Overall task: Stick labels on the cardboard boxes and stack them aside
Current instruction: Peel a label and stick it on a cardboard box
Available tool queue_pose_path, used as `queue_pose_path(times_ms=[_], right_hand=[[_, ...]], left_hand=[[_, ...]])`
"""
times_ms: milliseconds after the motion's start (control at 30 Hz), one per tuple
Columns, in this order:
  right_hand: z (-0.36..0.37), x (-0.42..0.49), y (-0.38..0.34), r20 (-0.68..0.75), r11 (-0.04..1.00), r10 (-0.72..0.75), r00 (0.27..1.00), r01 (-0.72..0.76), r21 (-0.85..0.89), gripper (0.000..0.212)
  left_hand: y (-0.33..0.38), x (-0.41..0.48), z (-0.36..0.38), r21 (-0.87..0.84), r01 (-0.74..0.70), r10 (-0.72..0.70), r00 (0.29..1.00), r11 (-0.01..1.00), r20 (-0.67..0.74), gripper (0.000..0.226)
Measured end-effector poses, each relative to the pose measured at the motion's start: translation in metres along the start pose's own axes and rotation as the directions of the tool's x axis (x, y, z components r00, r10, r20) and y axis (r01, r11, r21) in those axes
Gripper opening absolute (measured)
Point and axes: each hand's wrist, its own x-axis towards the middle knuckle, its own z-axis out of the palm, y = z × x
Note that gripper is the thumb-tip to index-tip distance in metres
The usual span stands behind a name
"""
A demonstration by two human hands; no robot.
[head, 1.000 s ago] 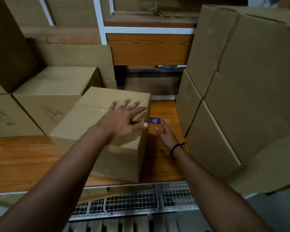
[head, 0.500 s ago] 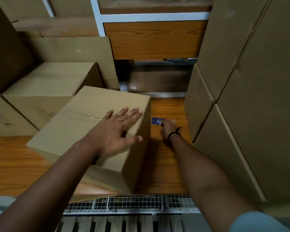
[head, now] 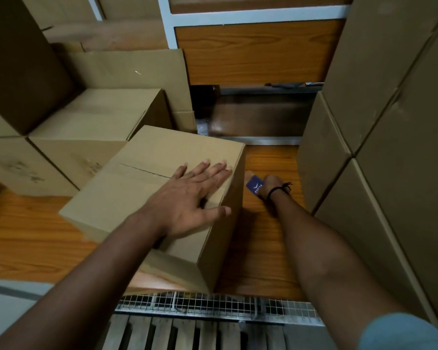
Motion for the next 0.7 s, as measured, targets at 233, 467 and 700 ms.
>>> queue_pose_path(times_ms=[233, 467, 700], right_hand=[[-0.024, -0.049, 0.002, -0.056, 0.747, 0.114, 0.992, -0.049, 0.663, 0.014], [-0.069, -0.160, -0.014, -0.185, 0.501, -0.135, 0.973, 0.228, 0.835, 0.016], [-0.086, -0.235, -0.048, -0.643, 0.591, -0.438, 0.628, 0.740, 0.321, 0.018]], left_hand=[[-0.002, 0.001, 0.003, -0.011, -0.005, 0.005, 1.000, 1.000, -0.009, 0.084], [0.000, 0.002, 0.001, -0.098, -0.009, 0.000, 0.997, 0.995, -0.083, 0.075], [-0.003, -0.016, -0.029, -0.939, -0.056, -0.314, 0.934, 0.339, -0.169, 0.042]])
